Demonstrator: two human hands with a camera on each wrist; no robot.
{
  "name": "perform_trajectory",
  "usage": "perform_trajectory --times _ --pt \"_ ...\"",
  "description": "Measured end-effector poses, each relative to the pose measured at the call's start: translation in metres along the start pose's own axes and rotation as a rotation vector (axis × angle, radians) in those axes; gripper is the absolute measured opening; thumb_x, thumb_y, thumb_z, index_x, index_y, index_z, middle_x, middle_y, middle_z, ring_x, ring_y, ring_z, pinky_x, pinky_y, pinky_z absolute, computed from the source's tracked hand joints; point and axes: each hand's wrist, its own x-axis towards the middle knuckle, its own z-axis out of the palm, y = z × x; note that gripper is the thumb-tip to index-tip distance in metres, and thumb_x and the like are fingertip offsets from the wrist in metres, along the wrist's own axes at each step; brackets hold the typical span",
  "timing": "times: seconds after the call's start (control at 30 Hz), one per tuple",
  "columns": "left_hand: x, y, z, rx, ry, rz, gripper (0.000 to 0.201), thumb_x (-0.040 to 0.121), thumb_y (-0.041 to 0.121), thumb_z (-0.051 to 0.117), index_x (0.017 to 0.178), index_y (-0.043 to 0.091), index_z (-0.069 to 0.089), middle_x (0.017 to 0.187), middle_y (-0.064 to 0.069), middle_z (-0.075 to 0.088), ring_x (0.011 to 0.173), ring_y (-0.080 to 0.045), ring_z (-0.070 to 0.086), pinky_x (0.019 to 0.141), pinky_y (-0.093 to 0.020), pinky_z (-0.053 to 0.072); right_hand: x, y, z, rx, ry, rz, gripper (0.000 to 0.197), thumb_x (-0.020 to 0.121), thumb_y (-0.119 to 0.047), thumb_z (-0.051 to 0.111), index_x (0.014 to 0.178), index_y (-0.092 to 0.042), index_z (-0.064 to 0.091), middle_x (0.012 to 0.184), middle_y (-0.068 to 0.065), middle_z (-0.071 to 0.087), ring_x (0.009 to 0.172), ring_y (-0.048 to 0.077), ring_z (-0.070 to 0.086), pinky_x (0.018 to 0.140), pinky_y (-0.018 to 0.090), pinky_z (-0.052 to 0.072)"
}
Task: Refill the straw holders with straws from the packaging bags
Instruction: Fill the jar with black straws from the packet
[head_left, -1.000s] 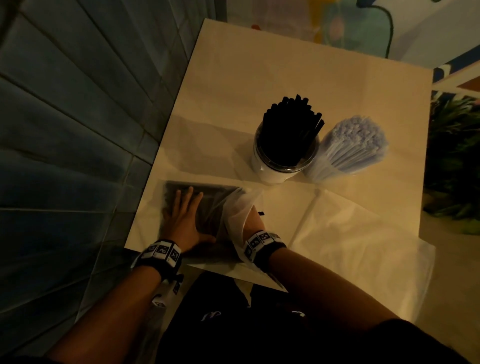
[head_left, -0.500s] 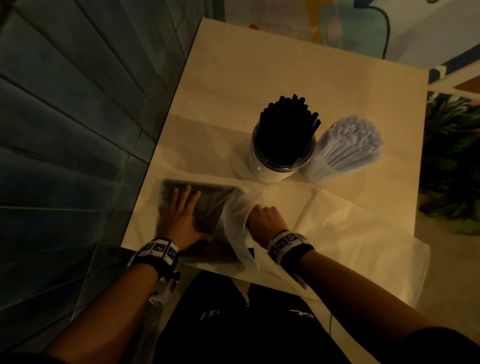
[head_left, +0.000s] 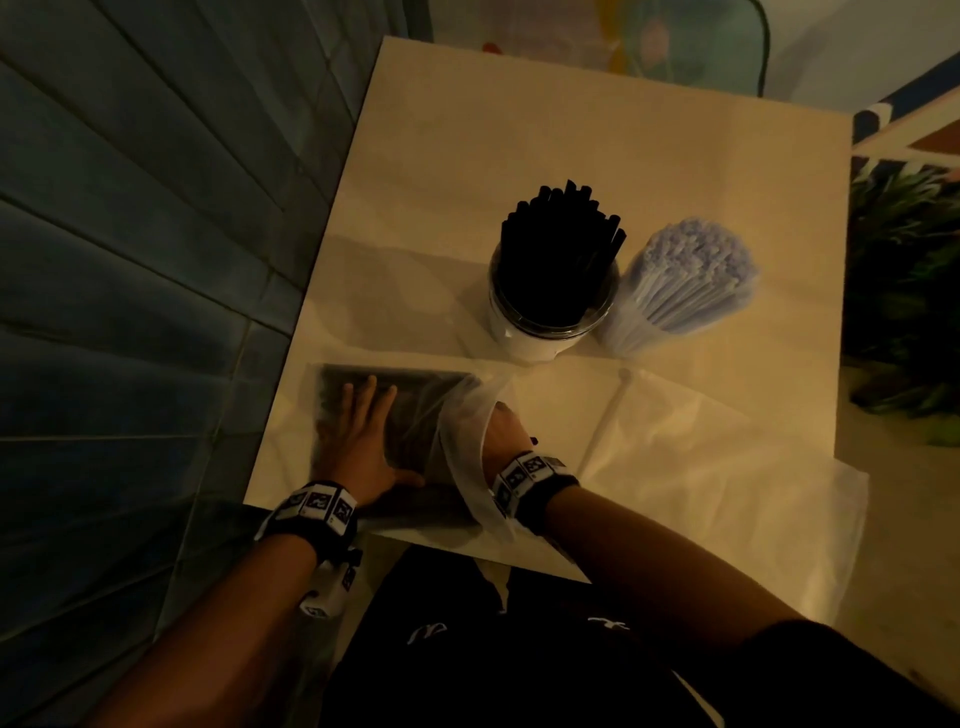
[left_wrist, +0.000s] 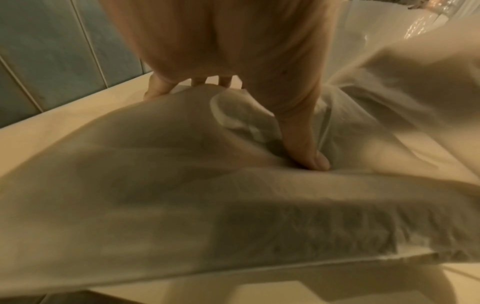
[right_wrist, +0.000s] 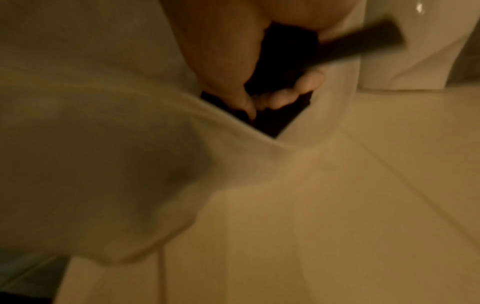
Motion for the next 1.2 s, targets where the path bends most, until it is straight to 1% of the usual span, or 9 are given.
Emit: perform_trajectory --times 0.17,0.37,0.47,0.57,0.67,0.8,0.9,1.0,1.2 --pt "0.001 0.001 0.003 0.003 0.015 0.003 0.135 0.054 0.059 0.087 0.156 0.03 0.004 0.162 0.009 -0.019 0.149 -0.021 -0.021 0.116 -0.061 0.012 0.005 0.0 0.0 0.089 0.006 0.094 0.037 0.105 -0.025 0.037 0.131 -0.002 0.05 0.139 0.017 0.049 0.132 0.032 0.044 0.116 0.04 0.028" --pt "0.002 0.0 0.002 -0.004 0.009 0.008 0.133 0.056 0.057 0.087 0.156 0.031 0.003 0.162 0.008 -0.02 0.148 -0.021 -0.023 0.118 -0.061 0.01 0.014 -0.004 0.005 -0.024 -0.138 0.109 0.039 0.104 -0.027 0.041 0.134 -0.004 0.048 0.141 0.016 0.048 0.131 0.034 0.044 0.115 0.043 0.029" --pt "0.004 -0.002 0.002 -0.008 0.009 0.014 0.133 0.056 0.057 0.087 0.156 0.03 0.004 0.162 0.009 -0.02 0.148 -0.021 -0.022 0.118 -0.061 0.012 0.016 -0.004 0.007 -0.056 -0.175 0.148 0.04 0.105 -0.029 0.034 0.132 -0.002 0.045 0.14 0.015 0.047 0.128 0.034 0.043 0.114 0.046 0.03" --pt "0.005 -0.005 0.004 -0.004 0.01 0.015 0.135 0.054 0.06 0.086 0.156 0.031 0.003 0.162 0.01 -0.02 0.148 -0.021 -0.022 0.117 -0.061 0.014 0.017 -0.007 0.002 -0.084 -0.147 0.124 0.039 0.105 -0.025 0.037 0.134 -0.001 0.047 0.142 0.019 0.045 0.133 0.035 0.041 0.116 0.045 0.027" --pt "0.004 -0.005 0.006 -0.014 0.011 0.012 0.135 0.053 0.06 0.087 0.156 0.031 0.003 0.162 0.01 -0.02 0.148 -0.02 -0.023 0.117 -0.06 0.014 0.017 -0.001 0.009 -0.111 -0.134 0.086 0.04 0.101 -0.019 0.048 0.138 -0.005 0.049 0.145 0.014 0.048 0.136 0.03 0.042 0.115 0.04 0.029" --pt "0.002 -0.003 0.006 -0.021 0.018 0.018 0.134 0.055 0.06 0.086 0.156 0.031 0.003 0.162 0.011 -0.02 0.148 -0.019 -0.024 0.117 -0.062 0.011 0.001 0.011 0.005 -0.051 -0.105 0.081 0.047 0.1 -0.023 0.051 0.143 -0.006 0.041 0.147 0.015 0.042 0.133 0.032 0.042 0.112 0.04 0.032" --pt "0.002 -0.004 0.006 -0.038 0.014 0.02 0.133 0.055 0.06 0.086 0.156 0.032 0.003 0.162 0.012 -0.02 0.148 -0.018 -0.025 0.116 -0.064 0.01 -0.027 0.035 0.003 -0.061 -0.037 0.094 0.04 0.099 -0.028 0.05 0.135 -0.015 0.045 0.132 0.008 0.052 0.115 0.028 0.052 0.097 0.04 0.044" --pt "0.003 -0.003 0.005 -0.023 0.002 0.013 0.133 0.056 0.06 0.085 0.156 0.032 0.001 0.162 0.01 -0.021 0.148 -0.019 -0.025 0.117 -0.063 0.009 -0.062 0.07 0.012 -0.005 -0.11 0.206 0.024 0.1 -0.031 0.043 0.119 -0.021 0.052 0.107 0.004 0.064 0.094 0.027 0.063 0.076 0.036 0.047" --pt "0.006 -0.007 0.01 -0.047 0.011 0.017 0.131 0.057 0.06 0.085 0.156 0.031 0.004 0.162 0.01 -0.018 0.148 -0.019 -0.022 0.119 -0.061 0.01 -0.128 0.117 0.024 0.135 -0.104 0.378 0.016 0.098 -0.034 0.045 0.107 -0.027 0.057 0.079 -0.005 0.06 0.07 0.022 0.06 0.061 0.033 0.044"
